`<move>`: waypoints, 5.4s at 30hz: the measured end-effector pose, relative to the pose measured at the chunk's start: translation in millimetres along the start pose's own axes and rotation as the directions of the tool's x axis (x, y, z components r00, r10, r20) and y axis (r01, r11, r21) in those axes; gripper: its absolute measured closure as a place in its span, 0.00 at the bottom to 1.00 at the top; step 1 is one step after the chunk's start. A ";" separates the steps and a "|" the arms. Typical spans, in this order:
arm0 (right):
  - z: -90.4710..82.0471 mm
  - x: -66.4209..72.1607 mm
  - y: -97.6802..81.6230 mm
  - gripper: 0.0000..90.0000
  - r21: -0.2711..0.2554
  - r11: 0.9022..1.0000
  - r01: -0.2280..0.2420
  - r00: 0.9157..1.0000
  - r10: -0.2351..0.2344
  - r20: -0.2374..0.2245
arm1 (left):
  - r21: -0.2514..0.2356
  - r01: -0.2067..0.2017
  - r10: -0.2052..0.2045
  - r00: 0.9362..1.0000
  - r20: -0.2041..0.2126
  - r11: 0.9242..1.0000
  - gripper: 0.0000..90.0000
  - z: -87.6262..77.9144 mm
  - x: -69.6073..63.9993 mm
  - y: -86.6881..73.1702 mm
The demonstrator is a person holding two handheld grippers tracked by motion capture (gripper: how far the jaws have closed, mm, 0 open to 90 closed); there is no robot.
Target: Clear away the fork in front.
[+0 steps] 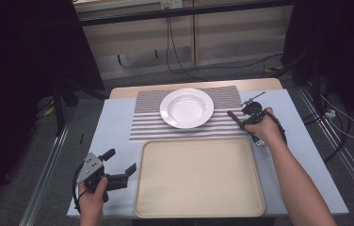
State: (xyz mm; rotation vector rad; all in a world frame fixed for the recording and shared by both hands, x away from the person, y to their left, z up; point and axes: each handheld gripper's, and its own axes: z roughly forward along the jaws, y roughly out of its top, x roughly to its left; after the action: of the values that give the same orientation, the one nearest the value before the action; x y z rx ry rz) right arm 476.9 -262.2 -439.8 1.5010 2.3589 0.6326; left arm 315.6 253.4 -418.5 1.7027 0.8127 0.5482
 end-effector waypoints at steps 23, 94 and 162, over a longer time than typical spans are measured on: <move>9.9 2.1 38.2 0.85 0.266 0.964 0.013 1.000 -0.017 0.010 | 0.011 -0.014 0.014 1.000 0.004 1.000 0.03 -1.2 3.0 -1.1; -94.2 74.2 -66.5 0.87 -0.682 0.695 -0.230 0.941 -0.020 -0.338 | -0.011 -0.043 0.043 0.999 0.018 0.999 0.03 -0.1 -8.9 11.6; -68.0 163.7 -56.8 0.87 -0.681 0.718 -0.140 0.869 -0.241 -0.433 | 0.044 -0.003 -0.006 0.979 0.203 0.999 0.04 94.8 -68.9 81.8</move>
State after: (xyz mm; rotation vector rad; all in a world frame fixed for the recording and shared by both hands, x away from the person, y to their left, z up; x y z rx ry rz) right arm 332.2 -149.3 -408.6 0.9740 2.0346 1.8405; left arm 357.9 128.7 -362.9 1.7655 0.6827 0.3499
